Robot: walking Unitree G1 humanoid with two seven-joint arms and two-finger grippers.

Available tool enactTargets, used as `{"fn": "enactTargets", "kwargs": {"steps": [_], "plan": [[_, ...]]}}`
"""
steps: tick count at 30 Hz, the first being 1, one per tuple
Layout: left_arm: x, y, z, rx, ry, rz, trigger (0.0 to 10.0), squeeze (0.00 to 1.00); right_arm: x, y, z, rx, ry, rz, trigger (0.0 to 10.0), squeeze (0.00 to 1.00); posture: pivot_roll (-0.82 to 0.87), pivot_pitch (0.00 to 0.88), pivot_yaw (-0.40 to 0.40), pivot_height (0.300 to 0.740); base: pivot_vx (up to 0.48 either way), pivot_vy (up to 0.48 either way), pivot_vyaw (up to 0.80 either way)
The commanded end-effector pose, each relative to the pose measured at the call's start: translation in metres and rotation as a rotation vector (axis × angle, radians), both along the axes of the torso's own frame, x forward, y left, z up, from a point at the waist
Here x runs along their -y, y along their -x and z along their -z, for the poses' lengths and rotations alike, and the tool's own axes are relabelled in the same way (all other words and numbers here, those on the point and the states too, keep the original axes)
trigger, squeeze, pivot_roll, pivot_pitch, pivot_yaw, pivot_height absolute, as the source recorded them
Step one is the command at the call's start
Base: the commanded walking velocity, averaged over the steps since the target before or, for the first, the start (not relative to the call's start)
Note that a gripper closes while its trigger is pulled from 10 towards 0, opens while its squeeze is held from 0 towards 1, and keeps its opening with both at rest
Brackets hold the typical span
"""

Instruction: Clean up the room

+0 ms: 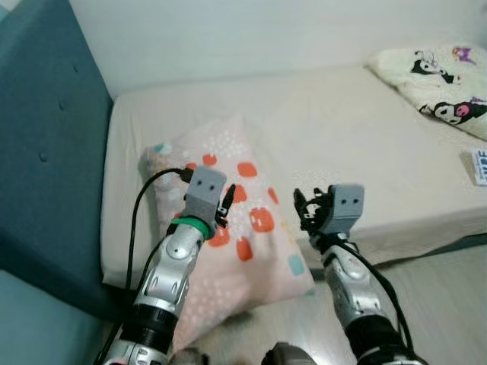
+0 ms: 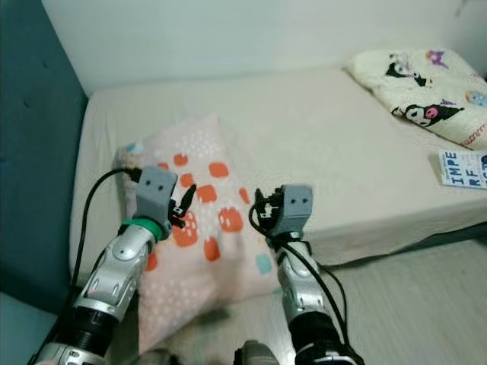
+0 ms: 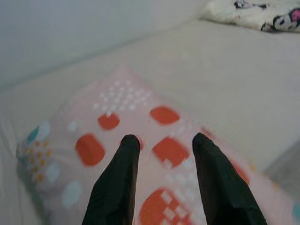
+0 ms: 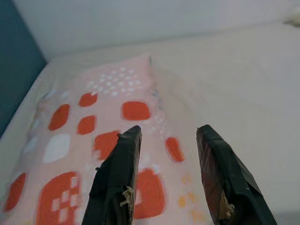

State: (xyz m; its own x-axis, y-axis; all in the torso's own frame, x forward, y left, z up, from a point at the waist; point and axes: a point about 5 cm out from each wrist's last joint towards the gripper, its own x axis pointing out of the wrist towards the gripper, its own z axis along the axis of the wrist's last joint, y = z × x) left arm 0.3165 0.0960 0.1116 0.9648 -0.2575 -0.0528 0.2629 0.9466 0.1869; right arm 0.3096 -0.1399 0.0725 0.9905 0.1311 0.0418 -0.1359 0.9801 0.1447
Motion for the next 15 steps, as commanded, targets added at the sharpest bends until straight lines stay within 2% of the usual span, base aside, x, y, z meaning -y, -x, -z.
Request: {"fn": "enactTargets", "kwargs": {"steps": [1, 12, 15], "plan": [[-0.0028, 0.0010, 0.0033, -0.014, 0.002, -0.008, 10.0, 0.00, -0.0043, 0.0010, 0.0024, -0.011, -0.003, -0.010, 10.0, 0.00, 0.03, 0.000, 0.031, 0.731, 0.000, 0.394, 0.00], [-0.0040, 0.0007, 0.0033, -0.011, 0.001, -0.012, 10.0, 0.00, -0.0054, 0.0012, 0.0023, -0.010, -0.003, -0.012, 10.0, 0.00, 0.04, 0.000, 0.033, 0.731, 0.000, 0.360, 0.00], [-0.0042, 0.0007, 0.0030, -0.007, -0.003, -0.011, 10.0, 0.00, -0.0059, 0.0012, 0.0023, -0.009, -0.004, -0.015, 10.0, 0.00, 0.04, 0.000, 0.034, 0.731, 0.000, 0.000, 0.00]]}}
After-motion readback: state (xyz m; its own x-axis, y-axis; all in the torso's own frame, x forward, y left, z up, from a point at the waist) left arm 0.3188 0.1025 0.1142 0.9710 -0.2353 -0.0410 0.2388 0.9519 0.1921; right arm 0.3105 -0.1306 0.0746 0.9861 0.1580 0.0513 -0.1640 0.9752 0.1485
